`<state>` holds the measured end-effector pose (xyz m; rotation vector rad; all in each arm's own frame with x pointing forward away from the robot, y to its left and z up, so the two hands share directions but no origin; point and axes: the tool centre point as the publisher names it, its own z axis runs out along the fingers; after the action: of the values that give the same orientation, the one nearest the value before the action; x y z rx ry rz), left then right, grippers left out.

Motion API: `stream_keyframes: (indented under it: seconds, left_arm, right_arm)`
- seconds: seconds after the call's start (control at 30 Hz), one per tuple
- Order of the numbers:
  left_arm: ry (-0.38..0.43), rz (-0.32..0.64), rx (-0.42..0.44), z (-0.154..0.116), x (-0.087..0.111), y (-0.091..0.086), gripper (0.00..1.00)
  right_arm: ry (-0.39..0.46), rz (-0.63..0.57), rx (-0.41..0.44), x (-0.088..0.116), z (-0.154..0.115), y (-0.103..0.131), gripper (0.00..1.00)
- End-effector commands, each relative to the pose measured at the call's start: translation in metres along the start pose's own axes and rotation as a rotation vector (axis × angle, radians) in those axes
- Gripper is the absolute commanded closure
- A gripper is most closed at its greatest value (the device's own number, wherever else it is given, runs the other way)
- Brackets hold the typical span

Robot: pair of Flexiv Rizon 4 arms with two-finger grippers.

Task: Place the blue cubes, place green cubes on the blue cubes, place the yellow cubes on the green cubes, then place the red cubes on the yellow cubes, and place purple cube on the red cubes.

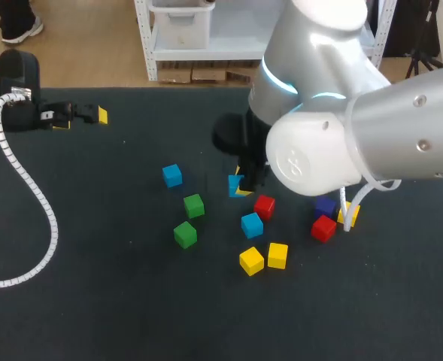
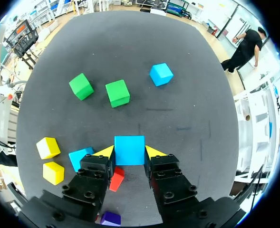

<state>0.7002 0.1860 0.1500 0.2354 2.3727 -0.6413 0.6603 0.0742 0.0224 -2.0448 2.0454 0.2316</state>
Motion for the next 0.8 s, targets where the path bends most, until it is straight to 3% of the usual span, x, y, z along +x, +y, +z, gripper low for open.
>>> stream_keyframes:
  seconds: [0.03,0.8]
  left_arm:
    - [0.001,-0.001,-0.002,0.000,0.000,-0.001,0.00]
    - [0.001,-0.001,-0.002,0.000,0.000,-0.001,0.00]
  right_arm:
    - [0.001,0.002,0.007,0.000,0.006,-0.004,1.00]
    - [0.026,0.051,0.013,-0.010,0.028,-0.021,1.00]
